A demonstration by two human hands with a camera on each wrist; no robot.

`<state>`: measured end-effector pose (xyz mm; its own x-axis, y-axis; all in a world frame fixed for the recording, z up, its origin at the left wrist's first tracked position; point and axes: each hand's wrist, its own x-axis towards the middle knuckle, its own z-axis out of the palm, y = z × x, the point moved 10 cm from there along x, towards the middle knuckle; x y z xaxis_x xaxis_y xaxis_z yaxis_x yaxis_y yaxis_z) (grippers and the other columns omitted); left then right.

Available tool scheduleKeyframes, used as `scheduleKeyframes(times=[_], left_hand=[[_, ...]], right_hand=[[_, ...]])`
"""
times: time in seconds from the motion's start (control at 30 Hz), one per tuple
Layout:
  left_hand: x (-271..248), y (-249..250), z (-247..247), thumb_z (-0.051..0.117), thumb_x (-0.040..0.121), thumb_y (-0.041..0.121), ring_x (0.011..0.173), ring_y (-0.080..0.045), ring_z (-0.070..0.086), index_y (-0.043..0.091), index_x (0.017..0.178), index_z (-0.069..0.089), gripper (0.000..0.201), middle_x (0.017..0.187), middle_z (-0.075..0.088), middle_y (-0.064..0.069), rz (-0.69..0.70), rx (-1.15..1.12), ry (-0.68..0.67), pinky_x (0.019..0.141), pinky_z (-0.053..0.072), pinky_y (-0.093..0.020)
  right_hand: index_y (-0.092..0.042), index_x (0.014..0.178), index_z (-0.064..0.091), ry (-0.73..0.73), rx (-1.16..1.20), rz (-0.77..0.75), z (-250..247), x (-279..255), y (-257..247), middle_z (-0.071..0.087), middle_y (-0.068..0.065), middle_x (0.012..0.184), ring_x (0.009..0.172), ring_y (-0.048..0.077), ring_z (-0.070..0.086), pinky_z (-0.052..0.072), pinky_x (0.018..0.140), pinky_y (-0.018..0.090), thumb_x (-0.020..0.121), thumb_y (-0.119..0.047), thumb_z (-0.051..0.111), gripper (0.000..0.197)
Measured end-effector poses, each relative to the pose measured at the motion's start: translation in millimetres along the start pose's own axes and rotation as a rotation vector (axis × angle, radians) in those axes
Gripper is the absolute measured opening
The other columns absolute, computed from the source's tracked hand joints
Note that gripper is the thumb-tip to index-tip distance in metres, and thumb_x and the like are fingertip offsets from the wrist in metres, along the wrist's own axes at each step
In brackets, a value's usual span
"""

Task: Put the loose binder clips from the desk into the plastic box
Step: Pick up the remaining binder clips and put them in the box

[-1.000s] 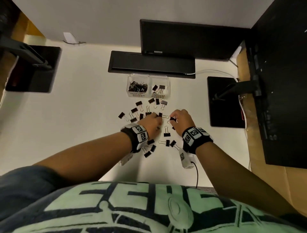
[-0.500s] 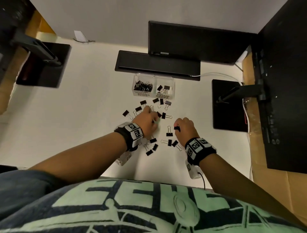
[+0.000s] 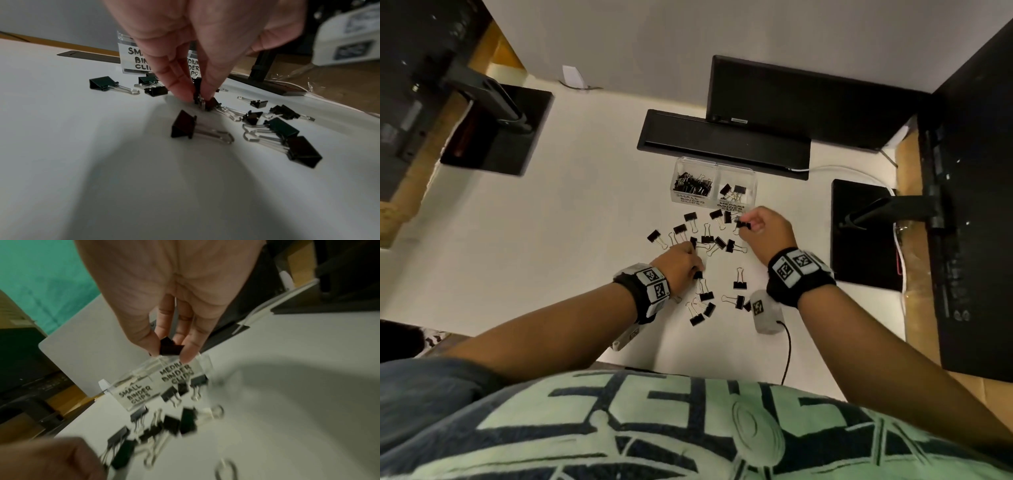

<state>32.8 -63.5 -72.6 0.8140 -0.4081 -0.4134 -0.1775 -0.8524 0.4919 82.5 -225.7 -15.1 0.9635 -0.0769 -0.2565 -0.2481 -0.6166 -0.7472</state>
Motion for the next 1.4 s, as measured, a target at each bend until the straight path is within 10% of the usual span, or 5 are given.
scheduleKeyframes(times=[0.37,0.83,1.2,1.4], left_hand=[[-3.5,-4.6,16.5,0.058,0.085,0.002,0.107,-0.03,0.053,0.019,0.129,0.055,0.047,0.127,0.042,-0.01,0.044,0.132,-0.099,0.089,0.051,-0.04],[0.5,8.0,8.2,0.052,0.085,-0.003,0.11,-0.028,0.049,0.006,0.12,0.049,0.036,0.123,0.048,-0.01,0.124,0.219,-0.086,0.083,0.044,-0.036],[-1.0,12.1,-3.8,0.042,0.089,0.006,0.097,-0.026,0.052,0.008,0.098,0.053,0.014,0.102,0.06,-0.007,0.148,0.206,-0.06,0.074,0.051,-0.04],[18.0,9.7,-56.4,0.051,0.088,0.009,0.074,-0.017,0.054,0.016,0.089,0.053,0.007,0.084,0.058,0.003,0.018,-0.153,0.143,0.068,0.043,-0.028]], right_hand=[[-0.013,0.112,0.066,-0.037,-0.328,-0.129,11.1,68.4,-52.7,0.063,0.008,0.115,0.101,0.021,0.059,0.045,0.083,0.026,0.089,-0.011,0.057,0.024],[-0.02,0.128,0.053,-0.265,-0.531,-0.056,70.5,2.1,13.4,0.043,0.004,0.138,0.129,0.023,0.035,0.045,0.098,0.041,0.089,-0.024,0.059,0.039],[-0.013,0.097,0.059,-0.21,-0.429,-0.111,70.9,-2.9,14.5,0.053,0.004,0.111,0.109,0.022,0.045,0.048,0.083,0.036,0.087,-0.015,0.059,0.01],[-0.008,0.084,0.061,-0.185,-0.364,-0.109,61.3,-3.7,22.3,0.054,0.005,0.098,0.091,0.022,0.054,0.044,0.073,0.027,0.085,-0.01,0.059,0.003]])
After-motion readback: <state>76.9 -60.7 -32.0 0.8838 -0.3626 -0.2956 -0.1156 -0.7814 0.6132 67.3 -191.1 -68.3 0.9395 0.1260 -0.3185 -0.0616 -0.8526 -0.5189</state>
